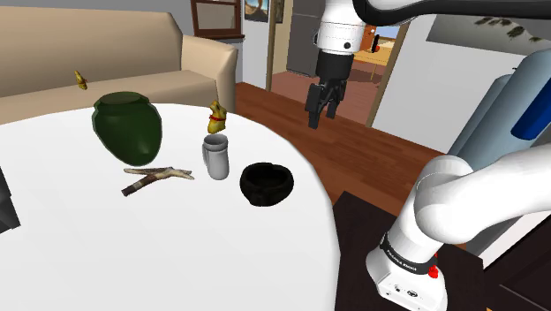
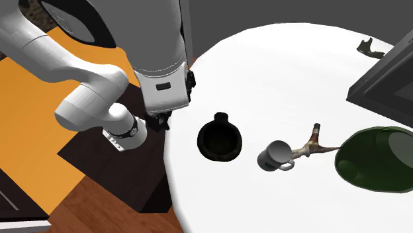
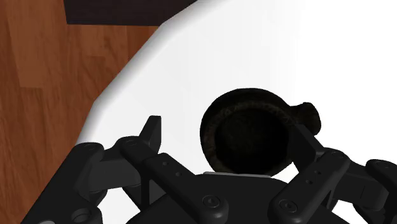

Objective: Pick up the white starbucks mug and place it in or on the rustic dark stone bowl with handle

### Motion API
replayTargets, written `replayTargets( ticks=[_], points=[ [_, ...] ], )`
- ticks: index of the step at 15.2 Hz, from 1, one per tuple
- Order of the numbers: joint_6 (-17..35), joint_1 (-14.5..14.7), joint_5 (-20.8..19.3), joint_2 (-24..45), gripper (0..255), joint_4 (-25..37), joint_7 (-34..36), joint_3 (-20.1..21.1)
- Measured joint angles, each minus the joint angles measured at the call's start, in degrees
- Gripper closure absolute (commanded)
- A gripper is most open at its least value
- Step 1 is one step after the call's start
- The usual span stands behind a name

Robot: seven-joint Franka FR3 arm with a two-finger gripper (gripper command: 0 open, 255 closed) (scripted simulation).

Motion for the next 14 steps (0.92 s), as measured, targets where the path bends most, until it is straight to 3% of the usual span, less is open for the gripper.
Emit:
replayTargets(
  ticks=[4,14],
  points=[
    [2.7,0.1,0.2,4.0,0,1.3,0.5,0.9],
    [14.3,0.1,-1.0,26.2,0,12.2,3.3,4.5]
  ],
)
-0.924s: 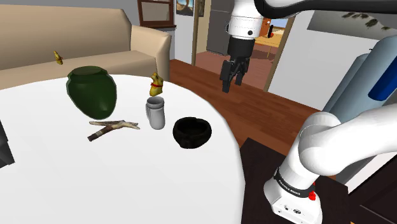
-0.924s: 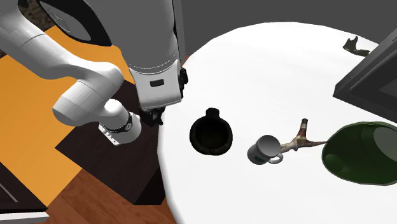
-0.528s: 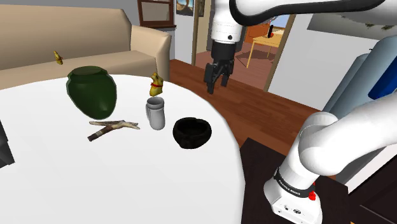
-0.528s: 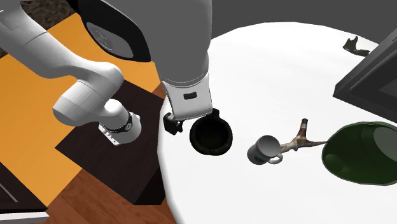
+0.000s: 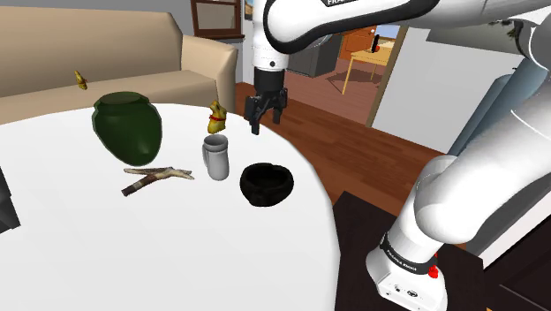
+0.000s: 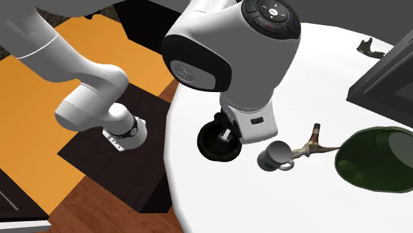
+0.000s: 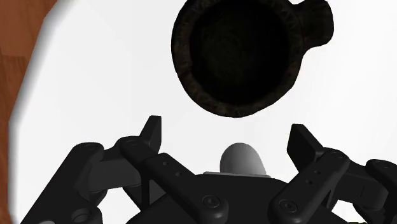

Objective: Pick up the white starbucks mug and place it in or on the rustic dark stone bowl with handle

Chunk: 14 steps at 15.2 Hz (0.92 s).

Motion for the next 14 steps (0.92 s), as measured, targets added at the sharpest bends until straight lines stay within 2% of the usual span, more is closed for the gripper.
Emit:
replayTargets(
  ticks=[4,12,14],
  points=[
    [2.2,0.1,-1.4,8.4,0,6.3,1.3,1.1],
    [4.3,1.4,-5.6,27.2,0,22.8,4.7,2.6],
    [3.8,2.1,-6.9,32.8,0,28.8,5.5,2.6]
  ],
)
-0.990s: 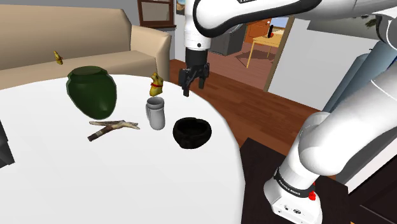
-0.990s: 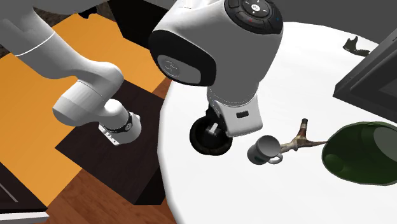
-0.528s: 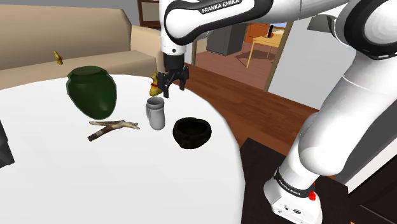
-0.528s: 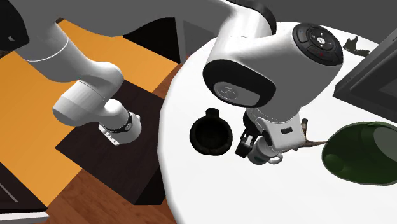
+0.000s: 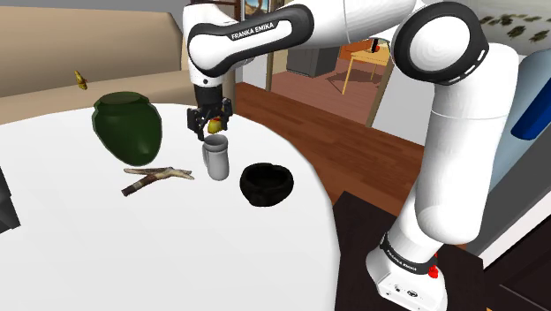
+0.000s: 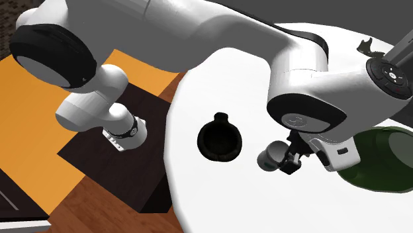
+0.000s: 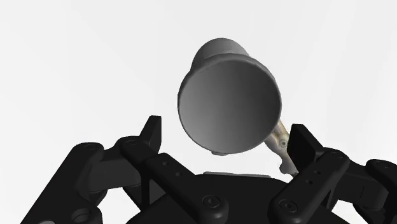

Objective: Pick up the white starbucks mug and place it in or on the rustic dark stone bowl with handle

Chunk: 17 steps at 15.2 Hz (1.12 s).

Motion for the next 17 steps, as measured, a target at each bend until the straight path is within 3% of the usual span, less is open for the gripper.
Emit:
replayTargets(
  ticks=[15,16,17],
  points=[
    [4.9,0.3,-0.9,3.5,0,-1.5,0.4,-0.2],
    [4.9,0.3,-0.9,3.5,255,-1.5,0.4,-0.2],
    [4.9,0.3,-0.9,3.5,255,-1.4,0.4,-0.2]
  ],
)
